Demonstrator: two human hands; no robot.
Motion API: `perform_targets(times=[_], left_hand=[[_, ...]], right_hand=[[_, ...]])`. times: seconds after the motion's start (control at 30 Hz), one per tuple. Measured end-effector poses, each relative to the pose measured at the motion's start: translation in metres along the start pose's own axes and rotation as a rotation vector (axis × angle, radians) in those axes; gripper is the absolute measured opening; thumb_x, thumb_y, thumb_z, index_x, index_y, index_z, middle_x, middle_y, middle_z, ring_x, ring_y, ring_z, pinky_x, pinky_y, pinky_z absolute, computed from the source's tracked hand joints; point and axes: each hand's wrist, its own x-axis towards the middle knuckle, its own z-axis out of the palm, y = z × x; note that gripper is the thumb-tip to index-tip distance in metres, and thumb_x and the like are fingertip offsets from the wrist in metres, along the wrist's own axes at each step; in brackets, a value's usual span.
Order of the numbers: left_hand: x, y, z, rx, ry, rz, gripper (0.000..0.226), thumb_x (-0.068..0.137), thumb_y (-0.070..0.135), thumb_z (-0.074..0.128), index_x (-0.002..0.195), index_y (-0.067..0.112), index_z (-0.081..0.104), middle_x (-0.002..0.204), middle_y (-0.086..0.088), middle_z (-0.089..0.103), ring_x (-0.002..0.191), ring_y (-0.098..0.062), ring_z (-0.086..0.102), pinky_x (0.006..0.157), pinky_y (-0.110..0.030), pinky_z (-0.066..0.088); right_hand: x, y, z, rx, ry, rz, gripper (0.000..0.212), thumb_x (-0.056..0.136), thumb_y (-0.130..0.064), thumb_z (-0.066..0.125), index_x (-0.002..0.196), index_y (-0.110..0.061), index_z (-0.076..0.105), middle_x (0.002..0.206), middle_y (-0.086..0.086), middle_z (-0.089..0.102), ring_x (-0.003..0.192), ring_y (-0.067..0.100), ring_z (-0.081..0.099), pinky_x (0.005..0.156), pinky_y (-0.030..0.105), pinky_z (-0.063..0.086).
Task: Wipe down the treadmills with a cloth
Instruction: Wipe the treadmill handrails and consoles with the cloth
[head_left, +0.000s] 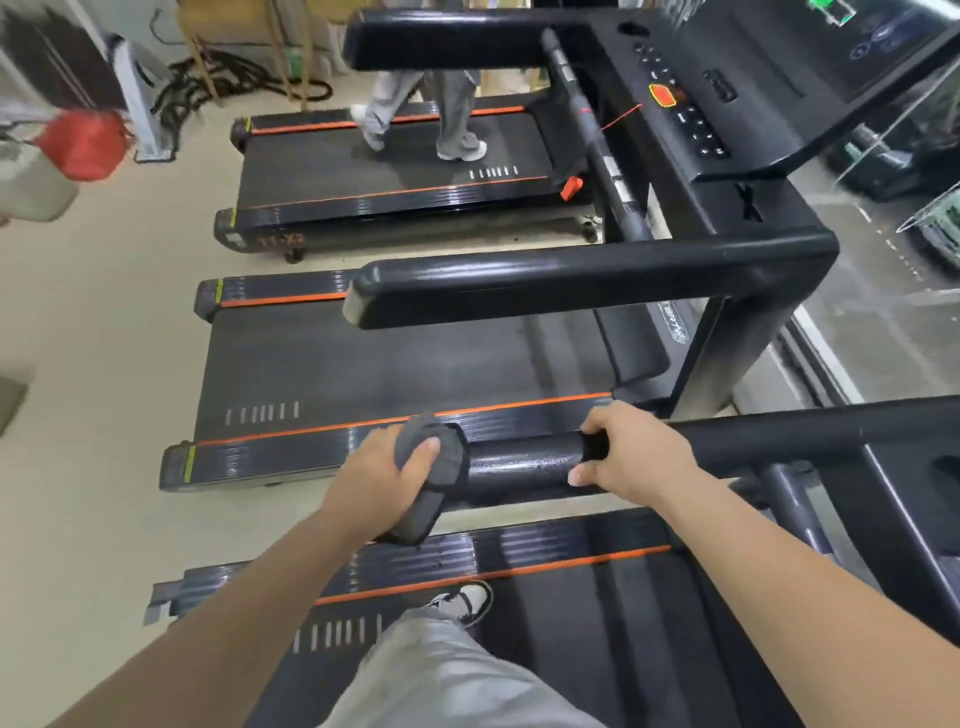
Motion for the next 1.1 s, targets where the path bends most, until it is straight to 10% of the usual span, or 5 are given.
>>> perform_targets(times=[0.23, 0.47, 0.77, 0.93, 1.1], left_hand=[[-0.019, 0.076, 0.041, 0.715, 0.175, -0.015, 0.056, 0.098, 0.065, 0.033, 0.119, 0.02, 0.06, 0.115, -0.006, 0.061, 0.107, -0.032, 0.056, 0.086, -0.047, 0.047], [-0.072, 0.004, 0.046, 0.511, 0.262, 0.348, 0.066, 0.086, 0.038, 0.056, 0.147, 0.014, 0.05, 0.148, -0.013, 0.047, 0.137, -0.037, 0.044, 0.117, -0.049, 0.037], [0.003, 0.021, 0.001, -0.716, 0.083, -0.517, 0.025, 0.098, 0.046, 0.058, 0.111, 0.029, 0.071, 0.116, 0.001, 0.074, 0.105, -0.018, 0.068, 0.099, -0.037, 0.053], [-0.056, 0.031, 0.065, -0.456, 0.542, -0.367, 0.036, 0.103, 0.045, 0.048, 0.131, 0.022, 0.056, 0.133, -0.004, 0.057, 0.127, -0.023, 0.052, 0.113, -0.04, 0.04], [-0.066, 0.033, 0.072, -0.177, 0.511, -0.301, 0.056, 0.101, 0.044, 0.049, 0.146, 0.009, 0.047, 0.147, -0.014, 0.043, 0.137, -0.031, 0.039, 0.117, -0.037, 0.031]], right_hand=[[-0.004, -0.002, -0.002, -0.031, -0.011, 0.004, 0.066, 0.07, -0.054, 0.088, 0.125, -0.03, 0.059, 0.123, -0.009, 0.059, 0.113, 0.02, 0.059, 0.089, 0.039, 0.052], [-0.006, 0.0, 0.004, 0.002, 0.008, -0.019, 0.064, 0.073, -0.052, 0.086, 0.125, -0.03, 0.058, 0.122, -0.008, 0.058, 0.114, 0.02, 0.058, 0.088, 0.04, 0.052], [-0.001, 0.002, 0.001, -0.005, 0.019, -0.017, 0.063, 0.071, -0.056, 0.086, 0.124, -0.034, 0.058, 0.12, -0.011, 0.058, 0.11, 0.017, 0.057, 0.087, 0.04, 0.053], [-0.001, 0.006, 0.009, -0.01, 0.032, -0.021, 0.062, 0.072, -0.055, 0.086, 0.123, -0.034, 0.058, 0.122, -0.012, 0.057, 0.112, 0.016, 0.056, 0.083, 0.038, 0.049], [-0.001, 0.004, 0.009, -0.007, 0.025, -0.032, 0.06, 0.074, -0.054, 0.085, 0.124, -0.035, 0.057, 0.123, -0.013, 0.057, 0.114, 0.016, 0.055, 0.083, 0.039, 0.049]])
